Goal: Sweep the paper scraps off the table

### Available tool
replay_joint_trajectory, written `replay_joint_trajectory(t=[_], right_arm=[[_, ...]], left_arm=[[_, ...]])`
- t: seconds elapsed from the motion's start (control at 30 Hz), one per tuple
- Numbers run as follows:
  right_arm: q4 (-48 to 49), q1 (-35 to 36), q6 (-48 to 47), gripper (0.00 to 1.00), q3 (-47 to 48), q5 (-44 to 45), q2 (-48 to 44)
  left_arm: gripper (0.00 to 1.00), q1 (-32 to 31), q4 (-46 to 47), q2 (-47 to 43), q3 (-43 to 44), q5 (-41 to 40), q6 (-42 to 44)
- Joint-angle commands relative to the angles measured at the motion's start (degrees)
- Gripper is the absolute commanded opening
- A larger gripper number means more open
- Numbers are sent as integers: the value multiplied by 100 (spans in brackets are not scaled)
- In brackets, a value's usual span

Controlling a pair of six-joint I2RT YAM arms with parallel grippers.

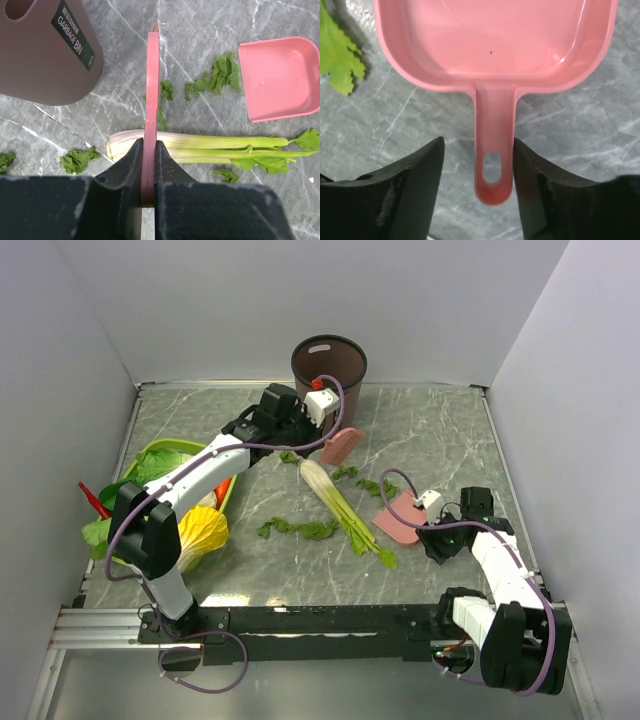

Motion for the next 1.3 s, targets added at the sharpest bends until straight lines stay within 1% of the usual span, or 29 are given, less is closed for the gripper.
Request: replay_joint_trajectory(t=[0.0, 0.07, 0.1, 0.2, 0.23, 0.3, 0.37, 0.43, 0.47, 0.53, 0.6, 0.77, 0.83, 0.87, 0.97, 1.07, 1.1, 1.17, 1.23, 1.27], right_arm=[[542, -14, 66, 56, -100, -285, 151], [613, -14, 92, 52, -118, -207, 151], [613, -5, 75, 46, -127, -154, 160], [666, -14, 66, 38, -153, 127, 82], [561, -23, 57, 37, -118, 171, 46], [403, -14, -83, 34, -65, 207, -59], [201, -5, -110, 31, -4, 286, -112], [42, 3, -145, 28, 110, 382, -112], [-89, -5, -145, 24, 145, 418, -69], [-204, -5, -163, 21, 242, 540, -16], [-371, 12, -172, 17, 312, 602, 37], [-512, 74, -5, 16, 559, 708, 309], [-521, 126, 92, 16, 673, 743, 415], [-512, 135, 144, 16, 708, 743, 502], [-477, 197, 197, 15, 822, 769, 713], [-468, 320, 241, 15, 954, 831, 985], [-468, 346, 250, 15, 1033, 848, 1039], [-451, 399, 250, 14, 1112, 857, 1179], [-433, 477, 250, 14, 1209, 866, 1276], [-398, 495, 259, 14, 1253, 875, 1355]], left_arm=[[1, 20, 151, -169, 281, 203, -96], [1, 20, 99, -143, 342, 265, -104], [1, 20, 73, -134, 386, 361, -104], [1, 12, 46, -46, 439, 528, -183], [1, -15, 63, -20, 466, 494, -236], [1, -76, 142, 77, 536, 136, -297], [1, -138, 204, 200, 615, -59, -315], [1, -190, 117, 445, 887, -409, -324], [1, -191, 55, 533, 992, -525, -298], [1, -199, -112, 779, 1256, -858, -245], [1, -199, -409, 964, 1571, -956, -166], [1, -217, -675, 1430, 1881, -1080, -192], [1, -226, -710, 1553, 1933, -975, -253], [1, -226, -693, 1597, 1942, -678, -289], [1, -252, -613, 1755, 1969, -228, -473], [1, -384, -657, 2001, 2196, 80, -579], [1, -462, -640, 2045, 2206, 324, -596], [1, -551, -509, 2107, 2197, 475, -666], [1, -656, -412, 2142, 2197, 993, -781], [1, -683, -368, 2143, 2189, 1169, -1007]])
